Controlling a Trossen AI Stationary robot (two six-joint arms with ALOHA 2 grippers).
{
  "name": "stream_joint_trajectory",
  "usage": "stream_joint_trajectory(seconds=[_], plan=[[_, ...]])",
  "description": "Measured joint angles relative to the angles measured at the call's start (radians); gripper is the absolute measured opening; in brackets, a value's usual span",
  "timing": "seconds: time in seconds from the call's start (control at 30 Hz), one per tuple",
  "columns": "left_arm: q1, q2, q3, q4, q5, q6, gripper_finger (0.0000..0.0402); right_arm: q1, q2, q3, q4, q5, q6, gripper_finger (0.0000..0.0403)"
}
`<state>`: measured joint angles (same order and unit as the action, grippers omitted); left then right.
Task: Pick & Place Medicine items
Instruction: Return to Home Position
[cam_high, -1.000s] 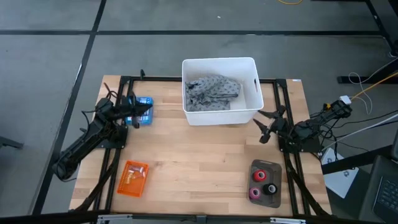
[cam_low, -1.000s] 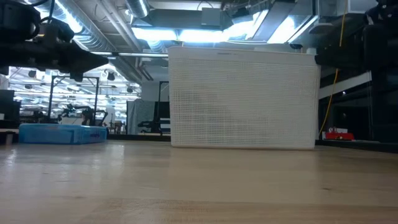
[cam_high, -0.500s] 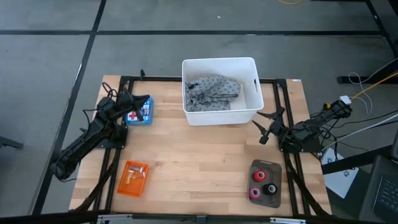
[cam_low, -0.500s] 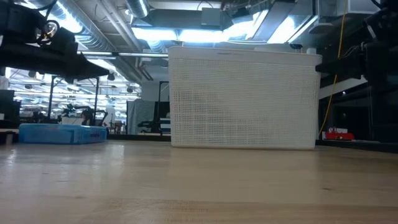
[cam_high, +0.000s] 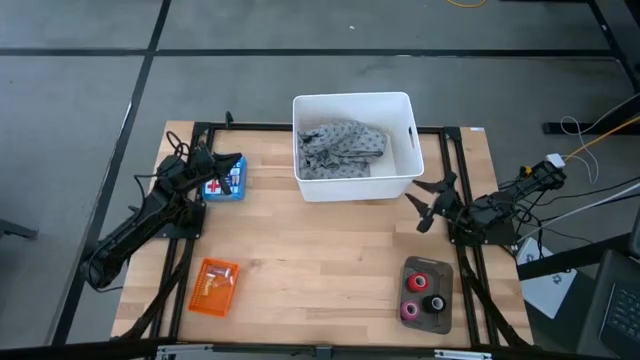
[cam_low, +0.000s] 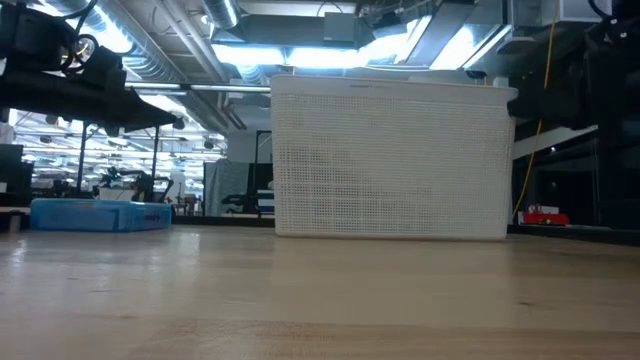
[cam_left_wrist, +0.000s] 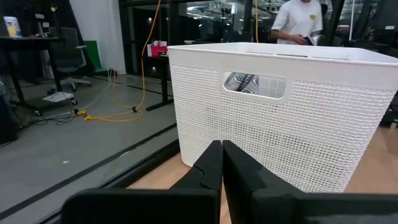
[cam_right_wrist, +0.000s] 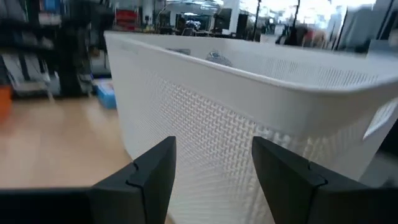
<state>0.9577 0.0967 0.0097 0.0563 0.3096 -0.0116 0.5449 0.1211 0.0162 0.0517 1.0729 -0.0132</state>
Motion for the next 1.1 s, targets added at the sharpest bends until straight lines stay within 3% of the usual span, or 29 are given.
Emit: stream_joint_trajectory(seconds=[0.2, 1.1], plan=[[0.000, 0.000, 0.000, 0.000, 0.001, 0.000, 0.0004, 0.000, 0.000, 0.000, 0.000, 0.000, 0.163, 0.0212], [0.000, 0.000, 0.000, 0.000, 0.002, -0.001, 0.0008, 0.000, 0.000, 0.000, 0.000, 0.000, 0.151, 0.0212]])
